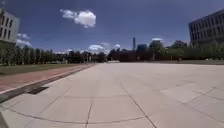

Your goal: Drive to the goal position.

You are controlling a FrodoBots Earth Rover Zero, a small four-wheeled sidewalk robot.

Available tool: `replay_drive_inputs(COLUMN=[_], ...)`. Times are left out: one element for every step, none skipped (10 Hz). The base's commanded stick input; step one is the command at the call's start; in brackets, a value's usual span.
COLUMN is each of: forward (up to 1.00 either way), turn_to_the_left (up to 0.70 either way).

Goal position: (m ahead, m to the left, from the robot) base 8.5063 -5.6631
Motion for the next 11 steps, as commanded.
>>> replay_drive_inputs(forward=[0.50, 0.50, 0.50, 0.50, 0.50, 0.50, 0.50, 0.50, 0.50, 0.50, 0.50], turn_to_the_left=[0.00, 0.00, 0.00, 0.00, 0.00, 0.00, 0.00, 0.00, 0.00, 0.00, 0.00])
